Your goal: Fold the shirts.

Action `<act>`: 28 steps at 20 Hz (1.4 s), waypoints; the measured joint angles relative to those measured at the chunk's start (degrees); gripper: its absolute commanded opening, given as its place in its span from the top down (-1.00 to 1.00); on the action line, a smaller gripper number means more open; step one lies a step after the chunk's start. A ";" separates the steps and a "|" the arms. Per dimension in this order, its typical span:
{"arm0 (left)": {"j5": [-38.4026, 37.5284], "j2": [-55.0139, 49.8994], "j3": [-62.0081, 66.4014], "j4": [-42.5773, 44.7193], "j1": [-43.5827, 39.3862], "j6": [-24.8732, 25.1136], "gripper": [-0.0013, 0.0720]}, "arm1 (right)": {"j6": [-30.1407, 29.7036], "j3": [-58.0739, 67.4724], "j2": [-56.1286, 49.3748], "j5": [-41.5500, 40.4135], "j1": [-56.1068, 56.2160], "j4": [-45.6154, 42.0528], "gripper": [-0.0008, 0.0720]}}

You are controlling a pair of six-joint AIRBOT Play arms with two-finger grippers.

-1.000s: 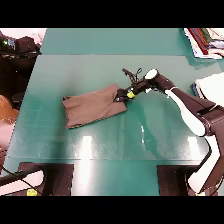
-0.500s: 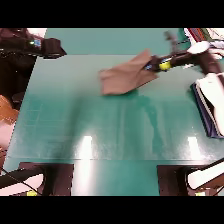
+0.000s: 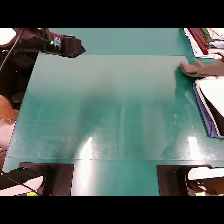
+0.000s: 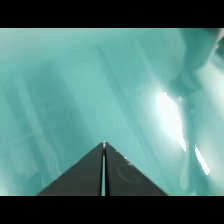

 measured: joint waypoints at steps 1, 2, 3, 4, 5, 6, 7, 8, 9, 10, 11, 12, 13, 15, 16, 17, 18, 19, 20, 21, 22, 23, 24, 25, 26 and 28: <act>0.37 0.00 0.00 -0.15 -0.28 -0.09 0.90 | 0.02 0.00 0.00 -0.09 -2.03 0.04 0.92; 0.85 0.00 0.00 -0.28 -0.50 -0.11 0.90 | 0.11 0.04 0.00 -0.33 -3.50 0.00 0.92; 1.18 0.00 0.00 -0.33 -0.63 -0.11 0.90 | 0.13 0.28 0.00 -0.55 -4.59 0.09 0.92; 1.29 0.00 0.00 -0.39 -0.79 -0.13 0.90 | 0.11 0.87 0.00 -0.81 -5.46 0.46 0.93; 1.46 0.00 0.00 -0.52 -0.92 -0.13 0.90 | 0.09 1.99 0.00 -0.90 -6.10 0.63 0.92; 1.64 0.00 0.00 -0.57 -0.96 -0.15 0.89 | 0.00 3.58 0.00 -1.27 -6.58 0.70 0.93; 1.66 0.00 0.00 -0.59 -0.98 -0.15 0.90 | -0.07 5.46 0.00 -1.46 -6.88 0.85 0.92; 1.73 0.00 0.00 -0.59 -1.01 -0.15 0.90 | -0.11 7.67 0.00 -1.51 -7.10 0.96 0.92; 1.86 0.00 0.00 -0.61 -1.07 -0.17 0.90 | -0.13 10.25 0.00 -1.44 -7.28 1.03 0.92; 1.86 0.00 0.00 -0.63 -1.07 -0.17 0.90 | -0.15 12.44 0.11 -1.33 -7.41 1.07 0.92; 1.86 0.00 0.00 -0.68 -1.09 -0.17 0.89 | -0.17 14.14 0.55 -0.94 -7.54 1.05 0.92; 1.88 0.00 0.00 -0.70 -1.09 -0.17 0.89 | -0.20 14.86 1.33 -0.85 -7.56 1.01 0.92; 1.88 0.00 0.00 -0.70 -1.09 -0.17 0.89 | -0.31 14.73 2.56 -0.94 -7.61 1.01 0.92; 1.90 0.00 0.00 -0.70 -1.09 -0.17 0.89 | -0.83 12.68 5.35 -1.55 -7.67 0.17 0.92; 1.90 0.00 0.00 -0.70 -1.09 -0.17 0.89 | -1.07 11.17 7.02 -1.57 -7.67 -0.96 0.92; 1.88 0.00 0.00 -0.70 -1.09 -0.15 0.89 | -1.22 9.57 8.63 -1.57 -7.67 -2.19 0.92; 1.79 0.00 0.00 -0.68 -1.09 -0.15 0.89 | -1.33 7.58 10.38 -1.38 -7.72 -4.02 0.92; 1.62 0.00 0.00 -0.68 -1.09 -0.13 0.89 | -1.40 5.62 11.93 -0.57 -7.91 -6.01 0.92; 1.36 0.00 0.00 -0.66 -1.09 -0.09 0.89 | -1.38 3.45 13.51 0.15 -8.24 -7.96 0.92; 1.03 0.00 0.00 -0.63 -1.09 -0.04 0.89 | -1.36 0.94 15.19 1.14 -8.87 -9.70 0.92; 0.68 0.00 0.00 -0.61 -1.09 0.11 0.89 | -1.22 -1.55 16.65 2.51 -9.73 -11.13 0.92; 0.31 0.00 0.00 -0.55 -1.09 0.33 0.89 | -1.11 -4.50 18.21 4.04 -10.99 -12.35 0.92; 0.02 0.00 0.00 -0.52 -1.09 0.66 0.89 | -0.92 -7.65 19.85 5.51 -12.61 -13.27 0.92; -0.28 0.00 0.00 -0.52 -1.09 0.94 0.89 | -0.83 -10.73 21.40 6.64 -14.34 -13.90 0.92; -0.46 0.00 0.00 -0.52 -1.09 1.18 0.89 | -0.72 -13.86 22.91 7.80 -16.28 -14.32 0.92; -0.79 0.00 0.00 -0.50 -1.09 1.44 0.89 | -0.61 -20.61 26.12 9.46 -21.11 -15.08 0.89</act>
